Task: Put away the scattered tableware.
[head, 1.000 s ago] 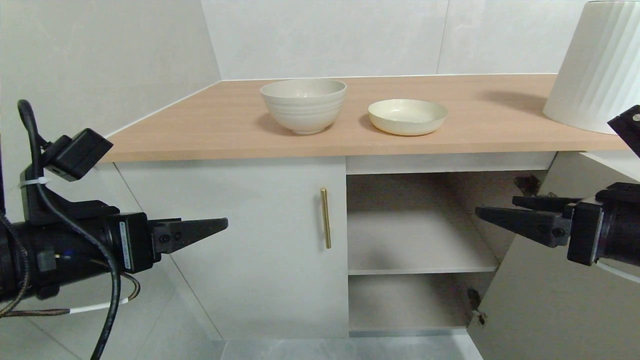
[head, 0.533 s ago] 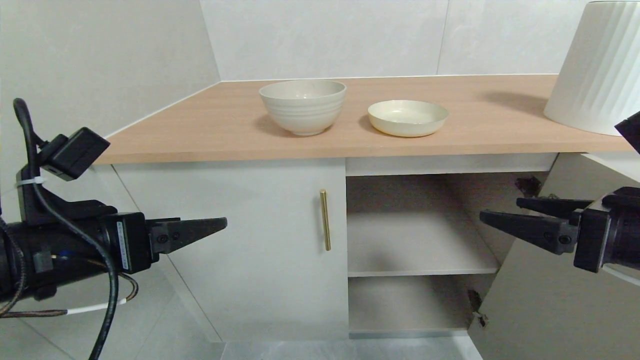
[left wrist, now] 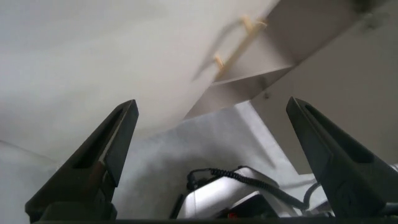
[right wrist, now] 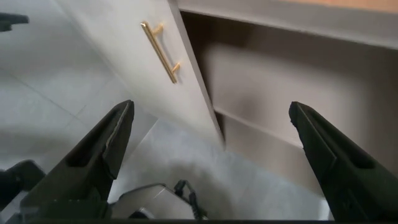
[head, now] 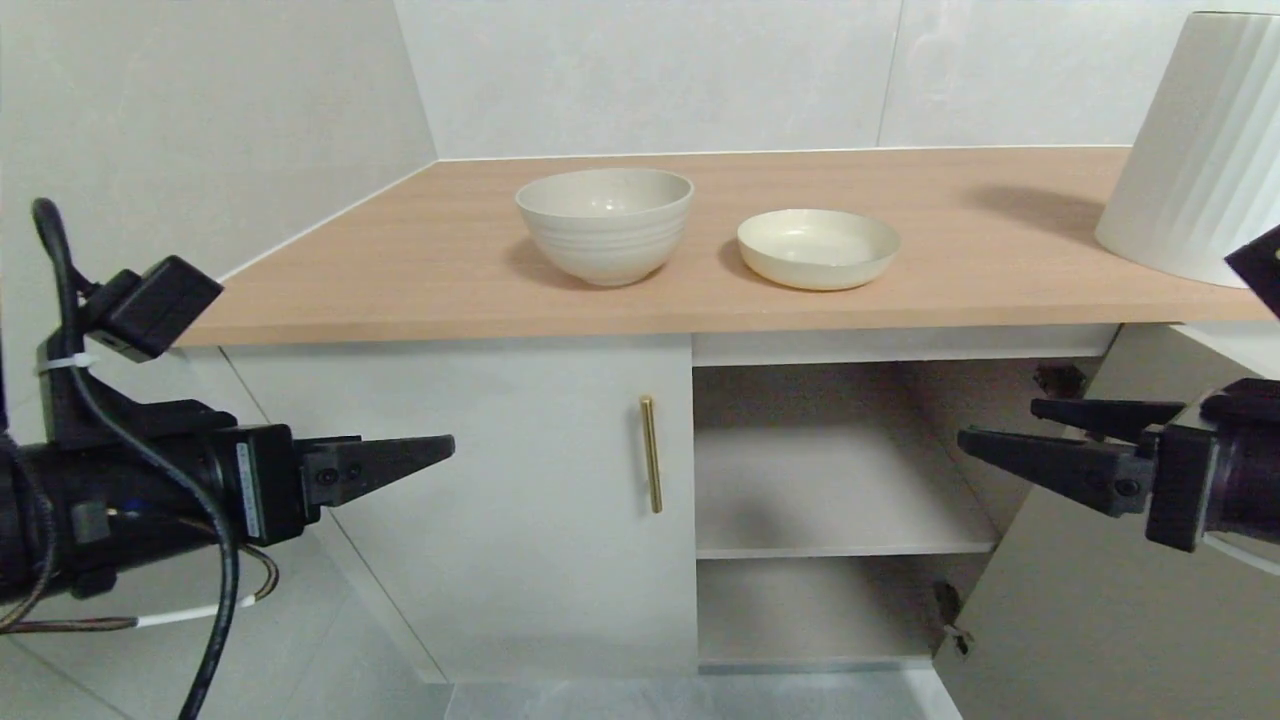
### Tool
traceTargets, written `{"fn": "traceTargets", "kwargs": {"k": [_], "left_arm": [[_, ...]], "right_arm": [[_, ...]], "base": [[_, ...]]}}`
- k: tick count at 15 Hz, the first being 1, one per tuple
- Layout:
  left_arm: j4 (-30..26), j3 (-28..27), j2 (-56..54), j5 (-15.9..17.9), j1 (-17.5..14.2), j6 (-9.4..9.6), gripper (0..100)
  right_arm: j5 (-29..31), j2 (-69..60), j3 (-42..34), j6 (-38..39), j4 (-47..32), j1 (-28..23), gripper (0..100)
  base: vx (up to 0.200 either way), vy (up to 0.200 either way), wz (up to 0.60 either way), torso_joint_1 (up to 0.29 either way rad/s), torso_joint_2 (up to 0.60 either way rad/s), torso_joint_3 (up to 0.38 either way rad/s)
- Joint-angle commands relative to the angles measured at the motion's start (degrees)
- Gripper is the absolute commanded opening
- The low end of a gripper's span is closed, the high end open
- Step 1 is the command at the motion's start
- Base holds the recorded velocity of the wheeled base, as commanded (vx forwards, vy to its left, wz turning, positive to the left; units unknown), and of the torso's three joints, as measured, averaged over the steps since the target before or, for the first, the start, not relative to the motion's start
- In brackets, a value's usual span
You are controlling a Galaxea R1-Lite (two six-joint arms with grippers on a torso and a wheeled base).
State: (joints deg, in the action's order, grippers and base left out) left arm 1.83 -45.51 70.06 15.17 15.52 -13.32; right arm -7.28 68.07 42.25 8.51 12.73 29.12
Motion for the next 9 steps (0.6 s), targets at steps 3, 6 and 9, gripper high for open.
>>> {"fn": "traceTargets", "kwargs": {"k": [3,6,9], "left_arm": [[0.11,0.07,0.52,0.04,0.04,-0.04,100],[0.11,0.07,0.60,0.04,0.04,-0.04,100],[0.11,0.07,0.60,0.04,0.04,-0.04,100]], "right_arm": [[-0.02,0.48,0.02,-0.07,0.11,0.06,100],[-0.02,0.75,0.02,-0.07,0.11,-0.03,100],[0.07,0.75,0.02,-0.07,0.11,-0.03,100]], "base": [[0.000,0.000,0.00,0.133,-0.54,-0.307],[0.000,0.000,0.00,0.159,-0.48,-0.299],[0.000,0.000,0.00,0.180,-0.48,-0.299]]}}
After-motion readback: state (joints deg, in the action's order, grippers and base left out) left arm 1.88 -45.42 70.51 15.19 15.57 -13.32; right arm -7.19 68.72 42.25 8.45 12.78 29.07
